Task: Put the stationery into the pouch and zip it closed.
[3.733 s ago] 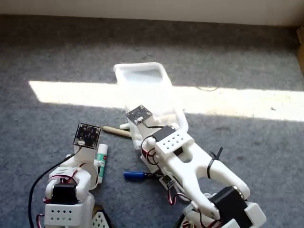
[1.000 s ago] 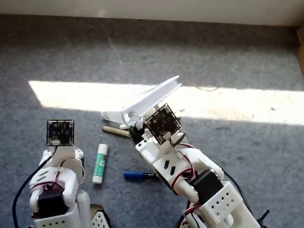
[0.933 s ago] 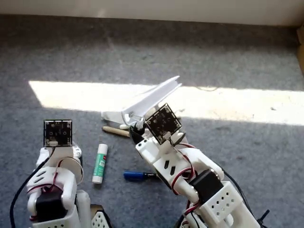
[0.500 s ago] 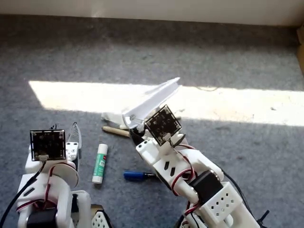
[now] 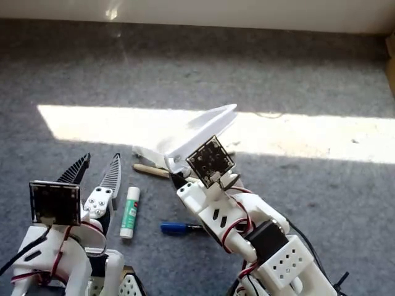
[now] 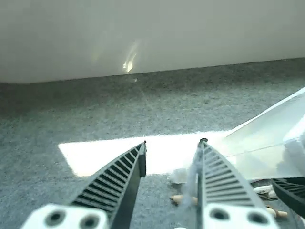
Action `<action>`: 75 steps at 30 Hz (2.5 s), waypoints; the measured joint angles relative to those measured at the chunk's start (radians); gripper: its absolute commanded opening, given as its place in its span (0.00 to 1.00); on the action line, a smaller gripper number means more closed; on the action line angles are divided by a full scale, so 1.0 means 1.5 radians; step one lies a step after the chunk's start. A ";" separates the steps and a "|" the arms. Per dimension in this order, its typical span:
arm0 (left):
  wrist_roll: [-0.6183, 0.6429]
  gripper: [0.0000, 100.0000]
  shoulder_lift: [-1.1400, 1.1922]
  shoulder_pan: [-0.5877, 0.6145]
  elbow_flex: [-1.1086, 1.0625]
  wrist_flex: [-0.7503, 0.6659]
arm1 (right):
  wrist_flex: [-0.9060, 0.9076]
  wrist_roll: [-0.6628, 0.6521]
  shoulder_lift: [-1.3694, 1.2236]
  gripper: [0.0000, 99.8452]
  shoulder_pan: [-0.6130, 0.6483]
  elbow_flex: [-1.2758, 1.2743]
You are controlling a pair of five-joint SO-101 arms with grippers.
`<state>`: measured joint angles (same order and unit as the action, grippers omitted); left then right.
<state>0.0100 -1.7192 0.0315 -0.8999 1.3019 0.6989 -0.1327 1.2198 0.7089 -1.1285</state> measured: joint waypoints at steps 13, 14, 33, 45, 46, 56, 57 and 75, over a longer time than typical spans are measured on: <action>0.148 0.27 0.320 -0.168 0.207 0.095 | 0.000 0.000 0.000 0.01 0.000 0.000; 0.152 0.27 0.326 -0.168 0.209 0.095 | 0.000 0.000 0.000 0.01 0.000 0.000; 0.199 0.27 0.338 -0.241 0.168 0.064 | 0.001 0.000 0.000 0.01 -0.001 0.000; 0.200 0.19 0.339 -0.159 0.115 0.008 | 0.001 0.000 -0.001 0.01 -0.002 0.000; 0.200 0.18 0.339 -0.159 0.113 0.008 | 0.001 0.000 -0.001 0.01 -0.002 0.000; 0.192 0.06 0.338 -0.153 0.113 0.008 | 0.001 0.000 -0.001 0.01 -0.002 0.000; 0.183 0.04 0.338 -0.153 0.113 0.008 | 0.001 0.000 -0.001 0.01 -0.002 0.000; 0.164 0.24 0.345 -0.148 0.110 0.008 | 0.001 0.000 -0.001 0.01 -0.039 -0.001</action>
<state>0.2555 -1.2022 -0.1910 -0.7342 1.3142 0.7004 -0.1327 1.2183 0.6506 -1.1301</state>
